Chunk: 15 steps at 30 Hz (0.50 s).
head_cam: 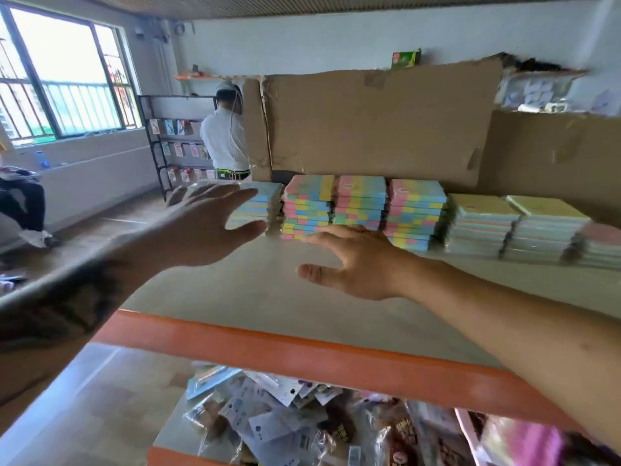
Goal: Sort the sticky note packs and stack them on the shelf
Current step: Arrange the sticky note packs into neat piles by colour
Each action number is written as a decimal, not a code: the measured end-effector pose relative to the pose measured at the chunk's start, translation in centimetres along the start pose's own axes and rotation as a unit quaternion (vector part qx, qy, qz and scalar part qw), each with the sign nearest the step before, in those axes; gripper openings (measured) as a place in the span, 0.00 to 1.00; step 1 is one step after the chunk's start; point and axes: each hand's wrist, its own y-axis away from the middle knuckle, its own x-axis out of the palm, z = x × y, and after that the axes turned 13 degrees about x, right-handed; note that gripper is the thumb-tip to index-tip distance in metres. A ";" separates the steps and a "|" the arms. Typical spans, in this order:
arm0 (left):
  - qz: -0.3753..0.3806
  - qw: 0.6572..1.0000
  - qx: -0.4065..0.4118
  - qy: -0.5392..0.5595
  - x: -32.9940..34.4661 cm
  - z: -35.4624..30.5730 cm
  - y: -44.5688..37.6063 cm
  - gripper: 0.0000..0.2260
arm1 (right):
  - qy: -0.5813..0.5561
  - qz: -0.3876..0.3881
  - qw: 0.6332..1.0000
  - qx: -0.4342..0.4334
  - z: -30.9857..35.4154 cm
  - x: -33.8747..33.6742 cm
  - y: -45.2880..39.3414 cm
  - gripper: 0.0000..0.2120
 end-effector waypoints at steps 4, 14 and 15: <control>0.003 0.999 0.040 0.015 1.9 -10.1 3.1 0.40 | 0.036 -0.033 0.998 0.029 -4.5 -1.4 5.3 0.43; 0.011 0.989 0.145 0.040 2.2 -34.1 4.7 0.38 | 0.037 -0.100 0.987 0.117 -19.9 -3.2 25.0 0.33; 0.013 0.987 0.155 0.050 2.3 -36.3 4.7 0.38 | 0.039 -0.108 0.985 0.127 -21.4 -3.3 26.9 0.32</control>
